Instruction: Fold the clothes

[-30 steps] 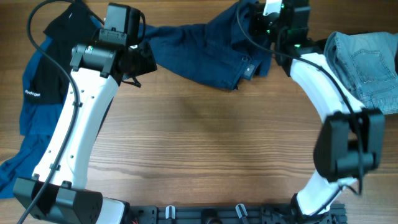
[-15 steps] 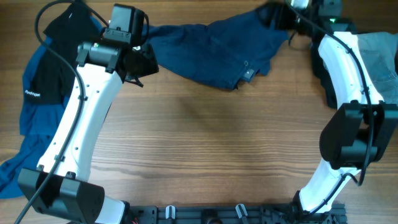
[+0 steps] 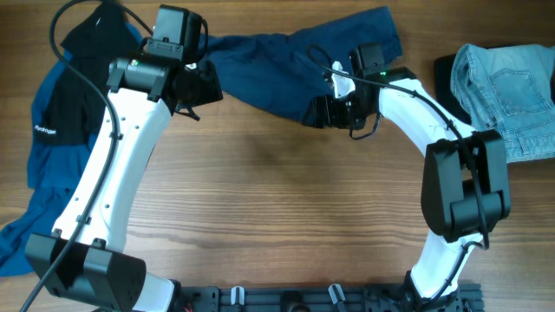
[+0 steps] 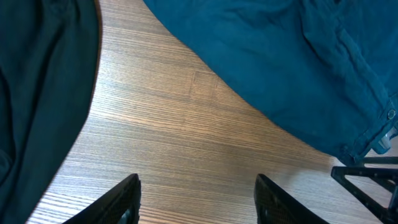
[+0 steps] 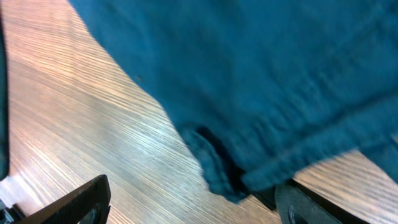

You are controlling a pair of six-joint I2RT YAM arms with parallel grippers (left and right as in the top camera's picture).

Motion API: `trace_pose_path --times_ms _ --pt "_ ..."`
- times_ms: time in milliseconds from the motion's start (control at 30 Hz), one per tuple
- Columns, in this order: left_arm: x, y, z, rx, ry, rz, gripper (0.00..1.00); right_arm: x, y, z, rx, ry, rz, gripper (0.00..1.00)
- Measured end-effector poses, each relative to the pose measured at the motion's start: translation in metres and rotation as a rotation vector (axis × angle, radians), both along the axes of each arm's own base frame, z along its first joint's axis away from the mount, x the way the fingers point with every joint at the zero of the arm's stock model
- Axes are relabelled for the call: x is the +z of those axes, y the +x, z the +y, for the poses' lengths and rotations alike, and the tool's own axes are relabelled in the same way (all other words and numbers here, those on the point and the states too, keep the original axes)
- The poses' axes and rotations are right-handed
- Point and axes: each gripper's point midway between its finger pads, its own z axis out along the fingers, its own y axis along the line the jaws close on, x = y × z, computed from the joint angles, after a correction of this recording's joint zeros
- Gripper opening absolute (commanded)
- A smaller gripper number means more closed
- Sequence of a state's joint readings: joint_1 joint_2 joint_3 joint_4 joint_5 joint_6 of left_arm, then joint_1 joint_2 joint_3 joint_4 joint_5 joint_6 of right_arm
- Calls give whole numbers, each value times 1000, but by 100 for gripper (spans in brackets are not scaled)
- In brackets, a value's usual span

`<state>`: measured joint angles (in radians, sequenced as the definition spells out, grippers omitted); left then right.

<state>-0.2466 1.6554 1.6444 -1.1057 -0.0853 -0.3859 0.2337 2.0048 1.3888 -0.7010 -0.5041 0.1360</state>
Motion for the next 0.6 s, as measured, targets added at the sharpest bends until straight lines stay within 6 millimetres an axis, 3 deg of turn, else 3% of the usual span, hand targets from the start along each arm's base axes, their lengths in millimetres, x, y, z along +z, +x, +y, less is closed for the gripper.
trace_pose_path --times_ms 100,200,267,333,500,600 --pt "0 0 0 0 0 0 59 -7 6 -2 -26 1 -31 75" --pt "0 0 0 0 0 0 59 -14 11 0 -42 15 -62 56" --pt "0 0 0 0 0 0 59 -15 13 4 -40 26 -85 38" --pt "0 0 0 0 0 0 59 -13 18 11 -28 39 -119 6" --pt "0 0 0 0 0 0 58 -8 13 14 -14 32 -120 4" --pt "-1 0 0 0 0 1 58 29 10 7 -23 14 -169 4"
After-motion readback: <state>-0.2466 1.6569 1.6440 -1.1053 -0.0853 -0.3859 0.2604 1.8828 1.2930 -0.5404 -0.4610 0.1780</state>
